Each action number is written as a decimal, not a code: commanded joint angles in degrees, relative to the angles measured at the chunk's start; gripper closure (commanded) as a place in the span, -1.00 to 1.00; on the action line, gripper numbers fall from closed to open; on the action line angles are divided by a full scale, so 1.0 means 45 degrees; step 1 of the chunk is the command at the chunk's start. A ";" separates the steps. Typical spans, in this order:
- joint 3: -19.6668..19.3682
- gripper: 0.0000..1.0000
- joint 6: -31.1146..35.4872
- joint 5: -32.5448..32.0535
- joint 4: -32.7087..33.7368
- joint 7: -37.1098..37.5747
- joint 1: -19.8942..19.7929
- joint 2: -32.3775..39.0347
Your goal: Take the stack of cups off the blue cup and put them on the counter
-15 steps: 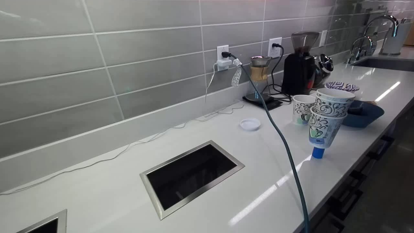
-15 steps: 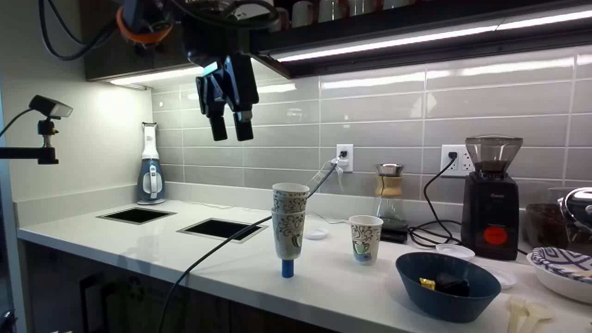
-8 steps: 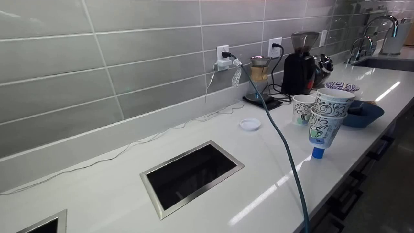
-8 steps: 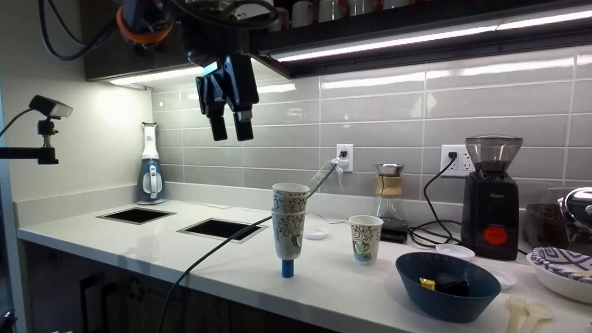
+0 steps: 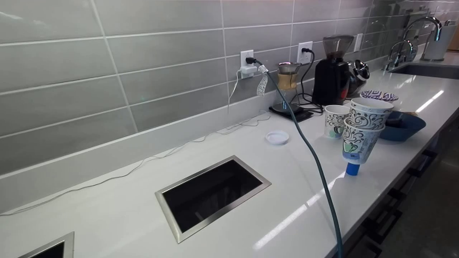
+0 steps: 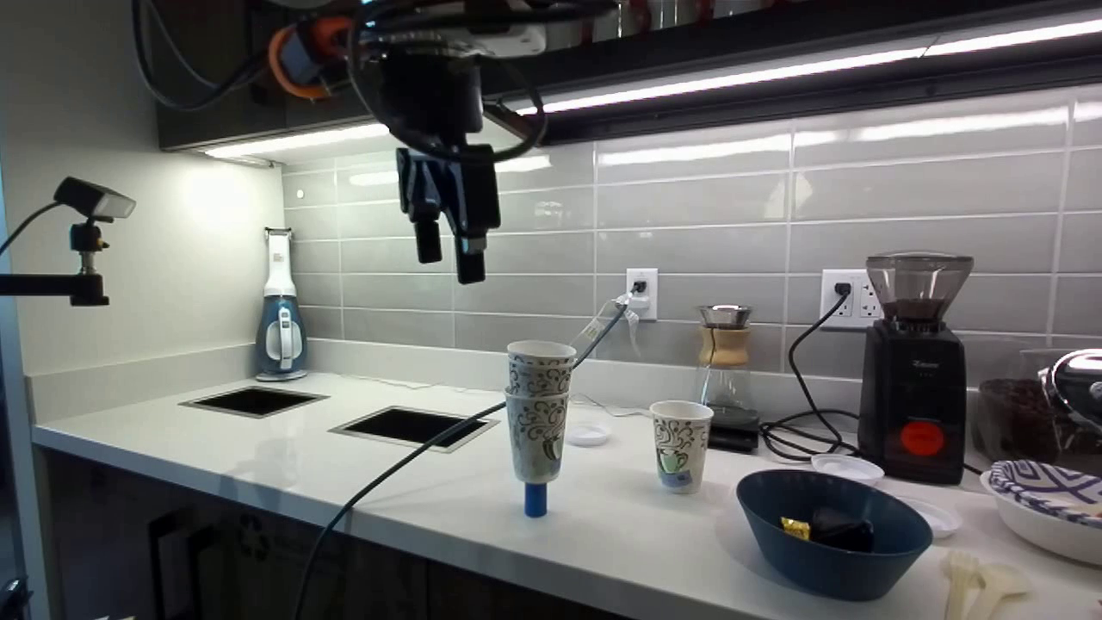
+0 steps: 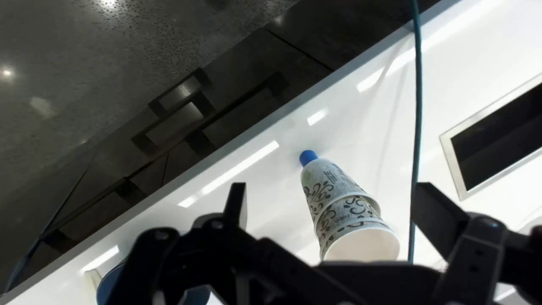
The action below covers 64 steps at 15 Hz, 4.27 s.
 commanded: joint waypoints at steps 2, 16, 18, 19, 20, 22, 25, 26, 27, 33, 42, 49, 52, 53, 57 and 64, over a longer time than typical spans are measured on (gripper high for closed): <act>-0.0472 -1.00 -0.0355 0.2035 0.2178 0.0043 0.0157 0.3065; 0.0777 -1.00 0.0662 0.3675 0.4373 0.1759 -0.0292 0.8306; 0.0900 -1.00 0.0944 0.3714 0.4369 0.1880 -0.0321 0.8610; 0.0964 -1.00 0.1084 0.3688 0.4354 0.1917 -0.0323 0.8722; 0.1027 -1.00 0.1262 0.3678 0.4317 0.1917 -0.0318 0.8782; 0.1131 -1.00 0.1600 0.3643 0.4281 0.1898 -0.0307 0.8887; 0.1295 -0.68 0.2310 0.3820 0.4152 0.1689 -0.0282 0.8977; 0.1363 -0.36 0.2515 0.3891 0.4118 0.1671 -0.0262 0.9030; 0.1426 -0.18 0.2629 0.3915 0.4107 0.1701 -0.0246 0.9099; 0.1675 0.65 0.2871 0.3759 0.4068 0.1754 -0.0248 0.9260; 0.1577 0.98 0.1364 0.3545 0.4337 0.2195 -0.0336 0.7860; 0.1576 0.98 0.4469 0.3816 0.4578 0.3407 -0.0376 0.7184; 0.1526 0.90 0.4222 0.3548 0.4546 0.3298 -0.0356 0.7184; 0.1529 0.90 0.4327 0.3548 0.4545 0.3367 -0.0358 0.7242; 0.1532 0.90 0.4383 0.3547 0.4545 0.3408 -0.0361 0.7318; 0.1931 0.98 0.5022 0.3280 0.6526 0.3334 -0.0112 0.9956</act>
